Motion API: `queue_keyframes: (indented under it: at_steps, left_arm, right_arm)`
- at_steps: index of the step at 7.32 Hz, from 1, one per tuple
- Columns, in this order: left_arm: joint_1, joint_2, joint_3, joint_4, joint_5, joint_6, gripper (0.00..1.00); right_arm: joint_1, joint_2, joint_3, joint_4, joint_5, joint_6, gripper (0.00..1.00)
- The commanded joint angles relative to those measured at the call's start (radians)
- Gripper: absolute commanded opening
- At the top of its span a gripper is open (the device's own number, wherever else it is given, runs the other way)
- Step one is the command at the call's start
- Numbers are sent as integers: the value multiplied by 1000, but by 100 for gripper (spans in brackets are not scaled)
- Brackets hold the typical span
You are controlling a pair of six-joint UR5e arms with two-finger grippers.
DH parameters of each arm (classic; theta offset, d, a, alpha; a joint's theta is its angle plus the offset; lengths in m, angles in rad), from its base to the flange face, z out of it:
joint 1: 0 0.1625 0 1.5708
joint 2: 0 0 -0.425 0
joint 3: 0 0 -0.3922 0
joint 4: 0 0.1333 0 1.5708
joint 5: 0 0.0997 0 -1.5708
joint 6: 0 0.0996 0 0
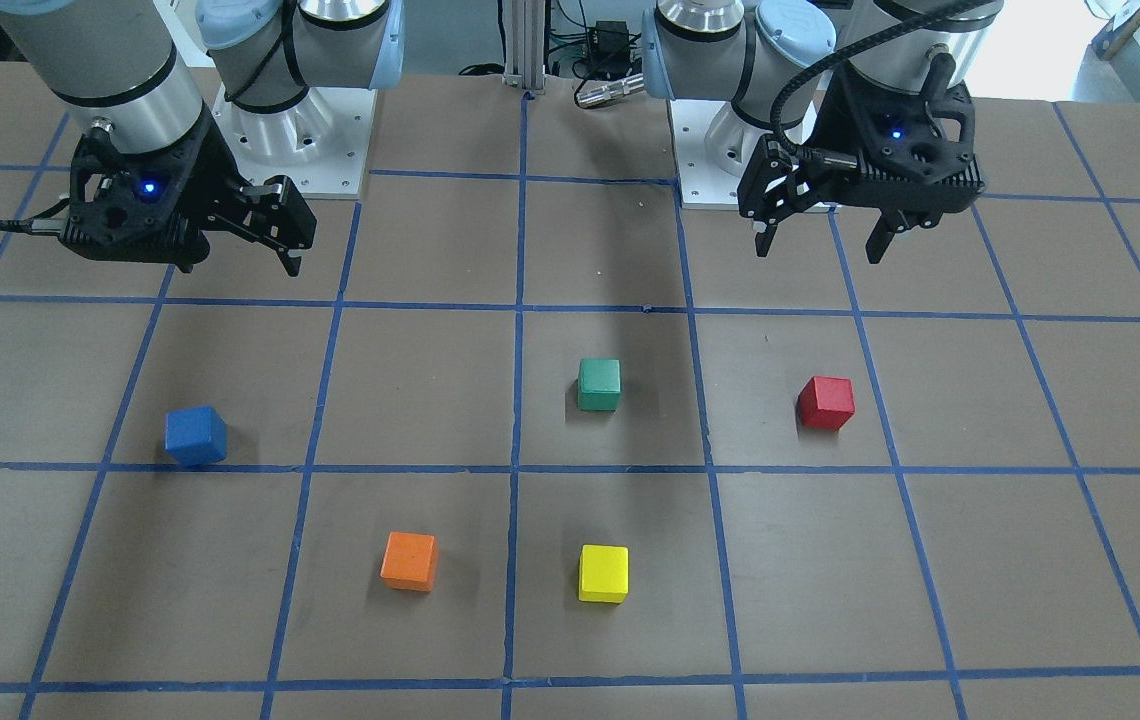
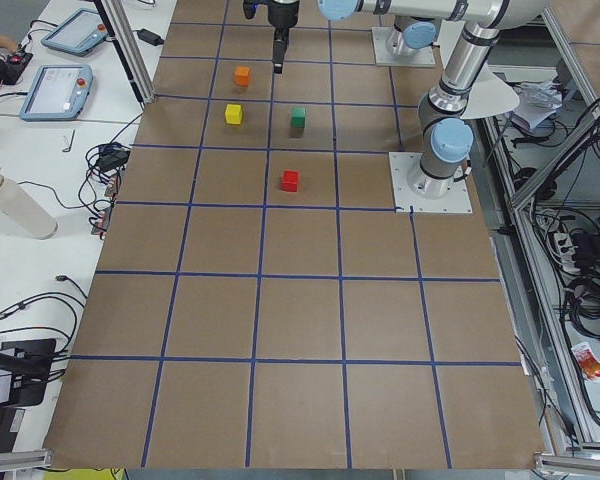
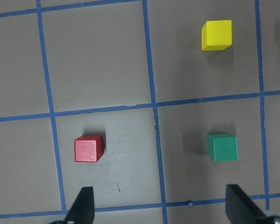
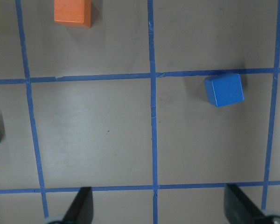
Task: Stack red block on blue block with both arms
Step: 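Move the left gripper down over the red cube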
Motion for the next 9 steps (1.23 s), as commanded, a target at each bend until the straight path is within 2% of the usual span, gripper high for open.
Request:
queue_keyframes:
  at_steps: [1, 3, 5, 6, 7, 9]
  left_arm:
    - [-2, 6, -2, -11, 4, -3, 100]
    - [-9, 18, -17, -11, 4, -9, 100]
    - [-2, 44, -94, 7, -1, 11, 100]
    - [6, 34, -137, 72, 4, 11, 100]
    - [40, 0, -196, 90, 63, 26, 100]
    - [118, -57, -263, 195, 73, 151, 100]
  right_arm:
    - [0, 0, 0, 1, -1, 0, 100]
    - [-2, 2, 0, -1, -2, 0, 100]
    - [-2, 2, 0, -1, -1, 0, 100]
    - [-2, 0, 0, 1, -1, -2, 100]
    - [-3, 0, 0, 1, -2, -2, 100]
    - [-8, 0, 0, 1, -4, 0, 100]
